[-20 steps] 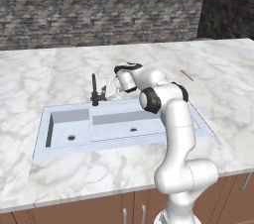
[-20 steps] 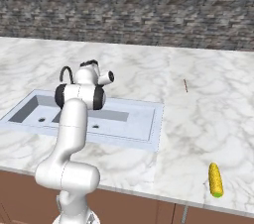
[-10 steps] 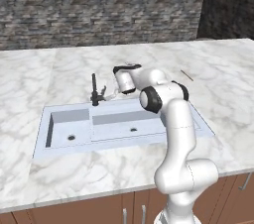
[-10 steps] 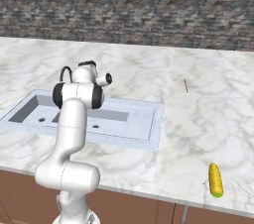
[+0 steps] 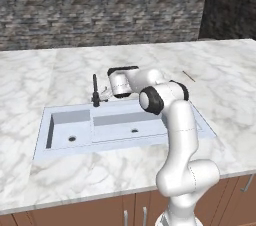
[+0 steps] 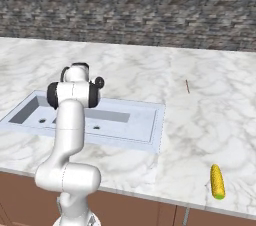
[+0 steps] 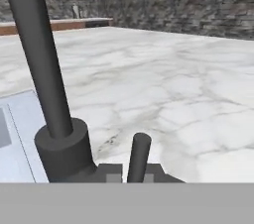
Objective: Turn on the sink faucet. Then move the corn from the counter to the sink. Turn off the sink. Move the vegetable from the sink to the pot next to the stove. Finally move the pot to the front right burner.
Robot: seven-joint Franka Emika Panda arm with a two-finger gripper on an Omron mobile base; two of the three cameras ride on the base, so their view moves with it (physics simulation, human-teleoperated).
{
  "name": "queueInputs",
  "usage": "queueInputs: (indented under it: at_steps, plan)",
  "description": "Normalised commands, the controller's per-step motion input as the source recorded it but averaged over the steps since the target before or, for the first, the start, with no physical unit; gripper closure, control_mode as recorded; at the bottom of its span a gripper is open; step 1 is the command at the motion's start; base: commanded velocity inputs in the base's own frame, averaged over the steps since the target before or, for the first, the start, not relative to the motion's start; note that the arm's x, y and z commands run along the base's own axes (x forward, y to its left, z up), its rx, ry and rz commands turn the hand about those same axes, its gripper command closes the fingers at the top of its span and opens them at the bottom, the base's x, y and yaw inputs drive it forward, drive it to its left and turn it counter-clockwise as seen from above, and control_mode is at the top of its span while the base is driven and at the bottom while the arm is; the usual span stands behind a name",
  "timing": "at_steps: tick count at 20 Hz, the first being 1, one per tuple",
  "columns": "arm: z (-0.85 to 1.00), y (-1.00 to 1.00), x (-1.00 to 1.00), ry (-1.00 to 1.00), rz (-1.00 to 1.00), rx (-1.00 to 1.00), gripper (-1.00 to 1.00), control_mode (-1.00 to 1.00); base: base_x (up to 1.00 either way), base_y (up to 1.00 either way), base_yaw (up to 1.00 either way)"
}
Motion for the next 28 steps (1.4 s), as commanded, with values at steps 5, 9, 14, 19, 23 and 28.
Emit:
queueInputs:
  at_steps: [5,9,14,19,23,28]
  plan:
    - [-0.02,-0.64,0.15,0.22,-0.24,0.06,1.00,-1.00,0.00,0.00,0.00]
    - [-0.18,-0.78,0.12,0.10,-0.13,0.05,1.00,-1.00,0.00,0.00,0.00]
    - [-0.28,-0.82,0.06,0.07,-0.07,0.04,1.00,-1.00,0.00,0.00,0.00]
    - [-0.32,-0.81,0.02,0.10,-0.07,0.02,1.00,-1.00,0.00,0.00,0.00]
    - [-0.38,-0.80,0.00,0.10,-0.08,0.02,1.00,-1.00,0.00,0.00,0.00]
    - [-0.42,-0.79,0.00,0.10,-0.07,0.02,1.00,-1.00,0.00,0.00,0.00]
